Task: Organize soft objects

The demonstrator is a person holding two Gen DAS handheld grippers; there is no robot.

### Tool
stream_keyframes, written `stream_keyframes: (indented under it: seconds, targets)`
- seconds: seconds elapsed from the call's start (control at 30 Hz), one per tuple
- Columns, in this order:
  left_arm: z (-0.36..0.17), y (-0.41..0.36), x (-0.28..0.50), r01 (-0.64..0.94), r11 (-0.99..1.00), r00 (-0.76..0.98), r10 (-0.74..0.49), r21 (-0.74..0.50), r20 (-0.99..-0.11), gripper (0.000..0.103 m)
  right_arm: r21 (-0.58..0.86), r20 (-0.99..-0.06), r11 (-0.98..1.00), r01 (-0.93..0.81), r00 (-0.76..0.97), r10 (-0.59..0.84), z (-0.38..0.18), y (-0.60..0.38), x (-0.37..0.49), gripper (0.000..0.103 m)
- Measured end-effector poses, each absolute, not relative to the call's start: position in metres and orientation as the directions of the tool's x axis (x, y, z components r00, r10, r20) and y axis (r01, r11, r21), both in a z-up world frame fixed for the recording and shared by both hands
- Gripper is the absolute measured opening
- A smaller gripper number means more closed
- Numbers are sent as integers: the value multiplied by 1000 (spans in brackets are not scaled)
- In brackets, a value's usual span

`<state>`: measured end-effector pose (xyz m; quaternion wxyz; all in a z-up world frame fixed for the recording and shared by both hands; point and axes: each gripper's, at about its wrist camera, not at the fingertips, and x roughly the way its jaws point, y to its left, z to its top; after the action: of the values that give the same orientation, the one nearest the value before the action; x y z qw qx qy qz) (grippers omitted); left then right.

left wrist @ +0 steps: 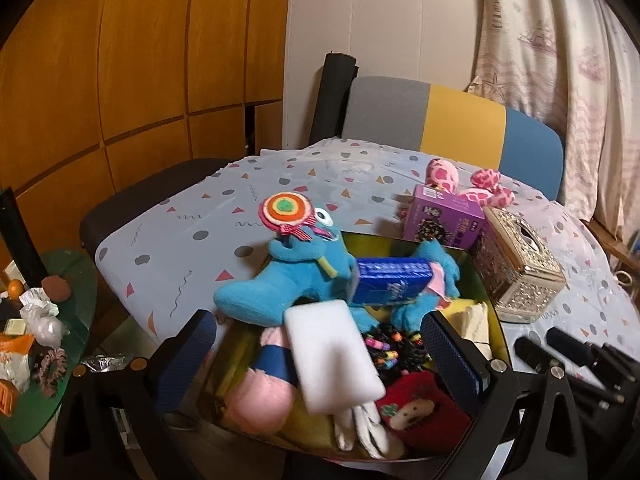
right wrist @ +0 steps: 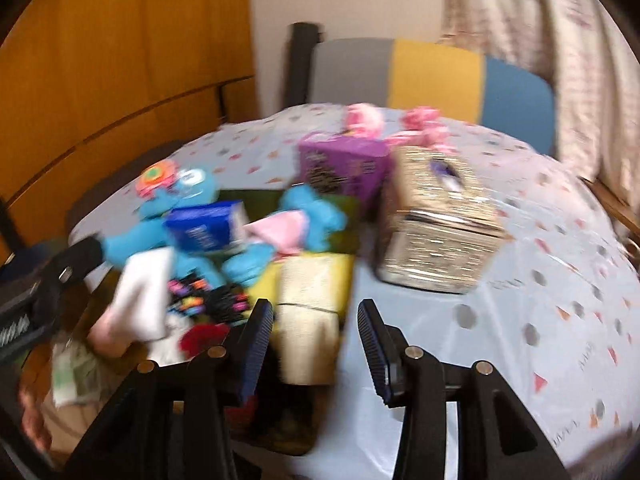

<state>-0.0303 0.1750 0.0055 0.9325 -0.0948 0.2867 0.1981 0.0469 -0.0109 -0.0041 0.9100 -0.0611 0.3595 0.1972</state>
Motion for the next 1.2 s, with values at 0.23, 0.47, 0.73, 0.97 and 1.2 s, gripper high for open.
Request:
stream_keyframes:
  seconds: [0.23,0.47,0.73,0.97,1.2]
  targets:
    - [-4,150,-27,-412,909,730,288,-63,-620,103,-7,-660,958,-285,721,210,2,-35,49,45]
    - [0,139,-31,-402,914,747,293,-54,-597,103,-7,-650,959,-283,730,211,4,-38,44,45]
    - [1,139,-31,-403,913,749,290,-63,-595,103,-12,-637,959,-283,742,211,6,-39,41,45]
    - [0,135,-30,-395,917,749,287,-55,-597,103,-7,-646,960,-280,734,209,3,-41,43,45]
    - [-1,135,-30,-396,917,744,287,-52,-603,103,-4,-651,959,-284,729,213,1,-40,43,45]
